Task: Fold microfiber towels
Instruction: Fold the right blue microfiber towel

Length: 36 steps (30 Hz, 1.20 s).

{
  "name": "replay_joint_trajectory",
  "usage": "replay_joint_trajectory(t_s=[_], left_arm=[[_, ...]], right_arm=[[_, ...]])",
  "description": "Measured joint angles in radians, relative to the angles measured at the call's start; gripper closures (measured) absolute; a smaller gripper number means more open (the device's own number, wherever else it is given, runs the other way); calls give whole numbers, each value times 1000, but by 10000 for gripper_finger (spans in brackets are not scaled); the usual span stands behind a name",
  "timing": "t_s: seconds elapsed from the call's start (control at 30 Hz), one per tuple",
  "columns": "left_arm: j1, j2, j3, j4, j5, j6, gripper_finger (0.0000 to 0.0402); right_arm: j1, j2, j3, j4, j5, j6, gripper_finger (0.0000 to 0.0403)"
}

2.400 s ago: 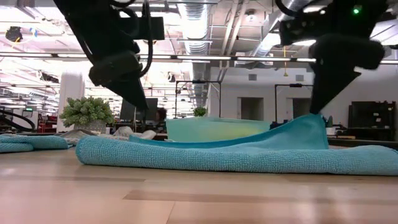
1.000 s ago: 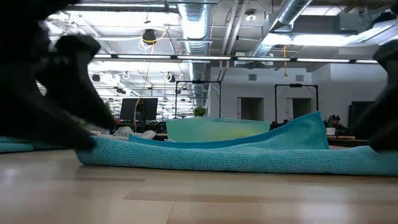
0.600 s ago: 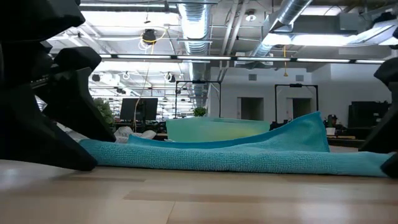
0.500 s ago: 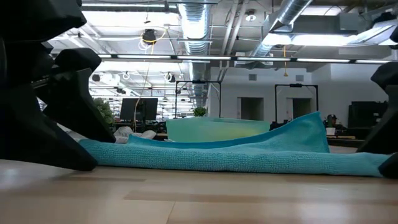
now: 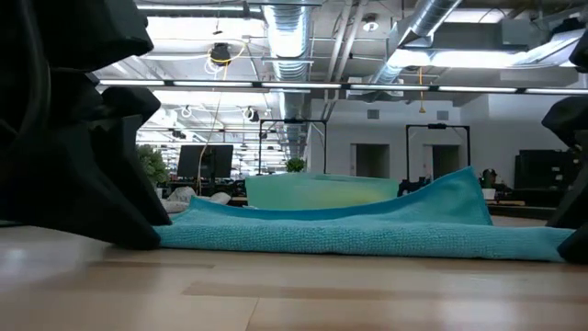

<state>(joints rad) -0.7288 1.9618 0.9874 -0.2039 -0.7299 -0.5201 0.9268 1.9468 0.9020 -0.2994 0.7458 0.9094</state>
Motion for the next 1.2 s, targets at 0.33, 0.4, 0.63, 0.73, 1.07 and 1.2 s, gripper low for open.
replay_joint_trajectory(t_s=[0.33, 0.4, 0.63, 0.73, 1.07, 1.2], left_arm=[[2, 4, 29, -38, 13, -1, 395], [2, 4, 53, -67, 22, 3, 399], [6, -29, 169, -294, -71, 3, 398], [15, -60, 194, -372, -142, 15, 398], [152, -76, 191, -481, -193, 113, 397], [213, -76, 190, -481, -189, 176, 397]], right_arm=[[8, -35, -5, -16, -23, -32, 392], [10, -65, -8, -47, -39, -30, 386], [-6, -197, -8, -178, -22, -20, 395], [-31, -245, -6, -230, -2, -20, 393], [-207, -304, -6, -361, 26, -88, 380], [-272, -304, -6, -384, 12, -124, 384]])
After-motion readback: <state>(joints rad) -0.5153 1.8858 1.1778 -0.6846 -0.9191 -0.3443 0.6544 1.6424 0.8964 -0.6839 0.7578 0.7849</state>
